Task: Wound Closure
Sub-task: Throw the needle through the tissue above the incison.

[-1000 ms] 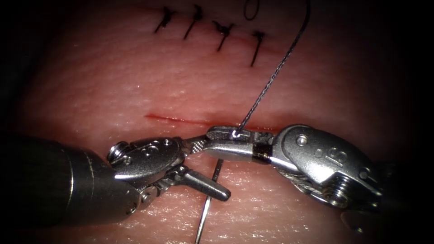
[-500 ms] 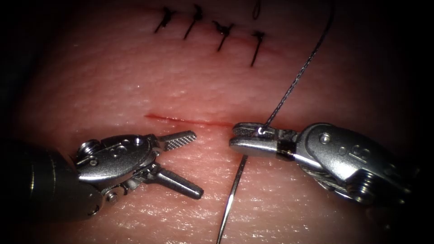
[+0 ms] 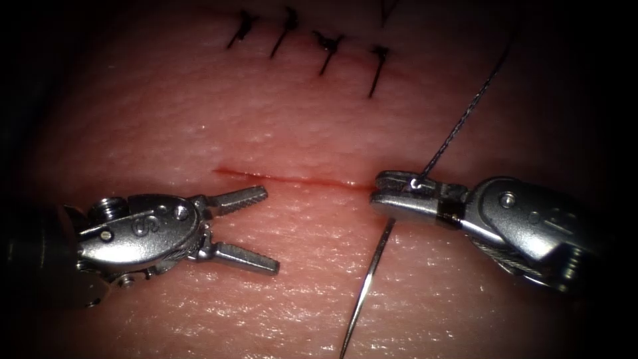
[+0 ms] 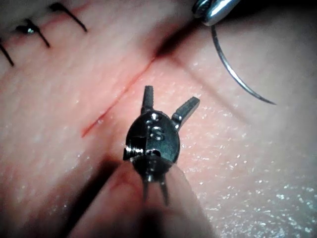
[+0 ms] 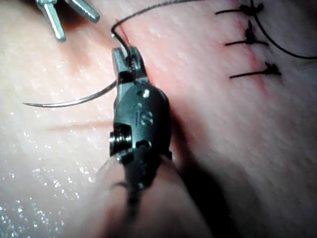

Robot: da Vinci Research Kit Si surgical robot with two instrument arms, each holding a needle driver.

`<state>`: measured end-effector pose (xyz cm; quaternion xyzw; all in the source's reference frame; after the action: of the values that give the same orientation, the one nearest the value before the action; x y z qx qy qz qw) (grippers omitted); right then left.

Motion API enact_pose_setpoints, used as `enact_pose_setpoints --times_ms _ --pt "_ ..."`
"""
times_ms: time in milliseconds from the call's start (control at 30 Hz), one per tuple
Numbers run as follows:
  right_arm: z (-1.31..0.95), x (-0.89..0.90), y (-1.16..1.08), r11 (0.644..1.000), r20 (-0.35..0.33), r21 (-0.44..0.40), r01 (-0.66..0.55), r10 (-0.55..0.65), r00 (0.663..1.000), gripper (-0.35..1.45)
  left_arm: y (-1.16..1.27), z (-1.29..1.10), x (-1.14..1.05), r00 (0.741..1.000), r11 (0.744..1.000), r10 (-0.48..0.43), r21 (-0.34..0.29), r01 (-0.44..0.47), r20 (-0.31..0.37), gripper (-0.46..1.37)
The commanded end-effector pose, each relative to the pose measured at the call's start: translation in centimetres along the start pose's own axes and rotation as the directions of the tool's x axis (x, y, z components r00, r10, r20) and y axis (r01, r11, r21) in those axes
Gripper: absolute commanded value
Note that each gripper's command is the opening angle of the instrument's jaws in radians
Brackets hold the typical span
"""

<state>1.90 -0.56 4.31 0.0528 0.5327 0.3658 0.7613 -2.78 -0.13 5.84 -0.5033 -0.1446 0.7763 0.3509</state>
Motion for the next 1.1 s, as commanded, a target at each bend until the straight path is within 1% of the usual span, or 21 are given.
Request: enact_pose_setpoints --times_ms 33,67,167,400,733,1100 --pt "-0.02 0.01 0.00 1.000 0.000 -0.010 0.006 -0.006 1.000 -0.35 -0.01 -0.01 0.00 1.000 1.000 0.020 0.004 -0.020 0.009 0.23" --pt "-0.03 0.03 0.00 1.000 0.001 -0.007 0.010 -0.010 1.000 -0.35 -0.01 -0.02 -0.01 0.999 0.999 0.045 0.007 -0.045 0.017 0.16" --pt "-0.06 0.06 0.00 1.000 0.005 -0.004 0.024 -0.024 1.000 -0.35 -0.01 -0.03 -0.01 0.995 0.995 0.094 0.012 -0.094 0.028 0.09" --pt "-0.08 0.07 -0.01 0.998 0.007 -0.002 0.057 -0.057 0.998 -0.35 -0.01 -0.07 -0.01 0.993 0.993 0.117 0.008 -0.117 0.028 0.12" --pt "-0.08 0.04 0.01 0.997 0.009 0.000 0.079 -0.079 0.997 -0.35 -0.01 -0.07 -0.01 0.993 0.993 0.114 0.016 -0.115 0.030 0.21" --pt "-0.04 0.00 -0.01 0.996 0.024 0.023 0.086 -0.086 0.996 -0.35 -0.01 -0.06 -0.01 0.993 0.993 0.112 0.021 -0.113 0.031 0.23"
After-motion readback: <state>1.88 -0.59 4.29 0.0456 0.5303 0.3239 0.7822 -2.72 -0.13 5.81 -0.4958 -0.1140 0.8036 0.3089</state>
